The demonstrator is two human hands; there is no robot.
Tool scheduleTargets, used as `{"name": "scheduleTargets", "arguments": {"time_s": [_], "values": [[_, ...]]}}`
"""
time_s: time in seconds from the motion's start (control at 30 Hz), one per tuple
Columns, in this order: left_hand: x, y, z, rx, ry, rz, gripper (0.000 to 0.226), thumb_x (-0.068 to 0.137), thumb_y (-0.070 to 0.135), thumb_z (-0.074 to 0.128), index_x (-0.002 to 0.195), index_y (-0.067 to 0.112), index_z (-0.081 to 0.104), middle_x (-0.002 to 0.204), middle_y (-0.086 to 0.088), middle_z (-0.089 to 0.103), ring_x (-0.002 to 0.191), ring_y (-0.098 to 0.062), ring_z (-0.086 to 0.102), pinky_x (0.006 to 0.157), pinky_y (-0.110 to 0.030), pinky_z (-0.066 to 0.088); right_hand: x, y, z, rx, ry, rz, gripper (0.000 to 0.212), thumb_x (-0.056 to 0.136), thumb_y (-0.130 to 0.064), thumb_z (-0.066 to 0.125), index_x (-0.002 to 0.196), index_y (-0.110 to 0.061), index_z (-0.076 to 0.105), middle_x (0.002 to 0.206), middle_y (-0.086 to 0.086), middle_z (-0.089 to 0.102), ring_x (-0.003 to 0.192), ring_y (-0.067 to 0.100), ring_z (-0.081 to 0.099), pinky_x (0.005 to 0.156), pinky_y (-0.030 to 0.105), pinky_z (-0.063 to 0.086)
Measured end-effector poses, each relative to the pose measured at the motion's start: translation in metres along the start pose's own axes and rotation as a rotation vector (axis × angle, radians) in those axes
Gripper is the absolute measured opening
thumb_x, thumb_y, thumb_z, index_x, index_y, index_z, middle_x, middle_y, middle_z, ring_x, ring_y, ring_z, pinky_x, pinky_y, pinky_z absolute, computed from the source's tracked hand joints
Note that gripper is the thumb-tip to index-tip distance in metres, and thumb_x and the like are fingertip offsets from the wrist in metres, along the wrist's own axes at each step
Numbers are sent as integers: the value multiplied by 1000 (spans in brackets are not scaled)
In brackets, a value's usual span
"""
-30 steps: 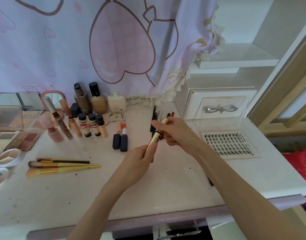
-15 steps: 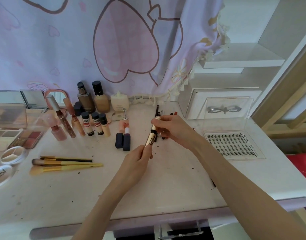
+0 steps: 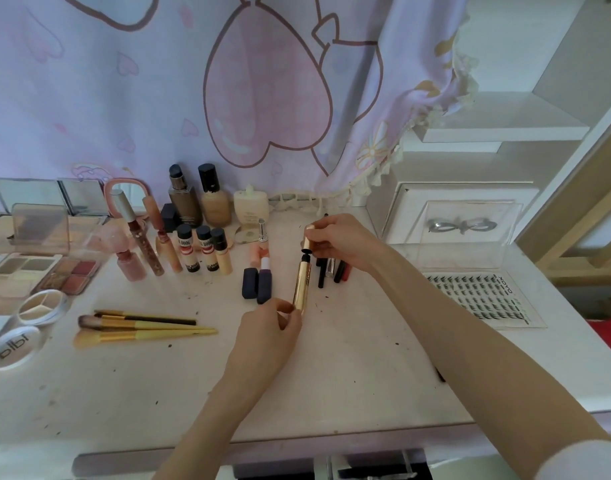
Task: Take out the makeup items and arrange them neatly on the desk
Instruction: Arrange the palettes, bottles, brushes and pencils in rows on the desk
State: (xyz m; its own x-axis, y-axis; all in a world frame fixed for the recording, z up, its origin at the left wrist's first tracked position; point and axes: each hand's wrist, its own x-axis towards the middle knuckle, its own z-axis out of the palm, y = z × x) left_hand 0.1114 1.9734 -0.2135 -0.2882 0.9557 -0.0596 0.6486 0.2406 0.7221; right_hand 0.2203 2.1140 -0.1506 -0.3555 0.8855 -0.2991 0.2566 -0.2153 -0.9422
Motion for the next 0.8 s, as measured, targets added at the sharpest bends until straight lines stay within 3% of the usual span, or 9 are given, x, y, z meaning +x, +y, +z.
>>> {"name": "scheduleTargets", "arguments": {"time_s": [0.2,0.33,0.67,0.8], "values": [[-2,3,1,226,74,3,31,89,52,46,89,22,44,67,10,47,61,-8,52,53,-20,41,10,-10,19,-117,-49,61,23,89,-1,57,112,5,55,83,11,61,76,19,62,80,31,55],[1,6,4,361,91,3,29,93,47,41,85,19,38,63,9,38,56,-9,44,50,-21,37,12,-9,26,-128,-65,88,22,89,2,56,109,10,56,78,11,61,71,19,61,78,31,54],[6,12,6,447,24,-9,23,94,39,39,86,18,42,65,6,41,60,-13,48,54,-24,40,25,-4,31,-269,-5,93,25,81,4,60,105,12,61,75,14,61,67,20,62,79,36,57],[6,10,6,465,21,6,25,95,40,37,86,18,44,65,6,42,61,-13,48,55,-24,41,28,-3,33,-361,47,68,28,81,0,62,107,13,61,78,15,63,75,25,64,83,40,56]]}}
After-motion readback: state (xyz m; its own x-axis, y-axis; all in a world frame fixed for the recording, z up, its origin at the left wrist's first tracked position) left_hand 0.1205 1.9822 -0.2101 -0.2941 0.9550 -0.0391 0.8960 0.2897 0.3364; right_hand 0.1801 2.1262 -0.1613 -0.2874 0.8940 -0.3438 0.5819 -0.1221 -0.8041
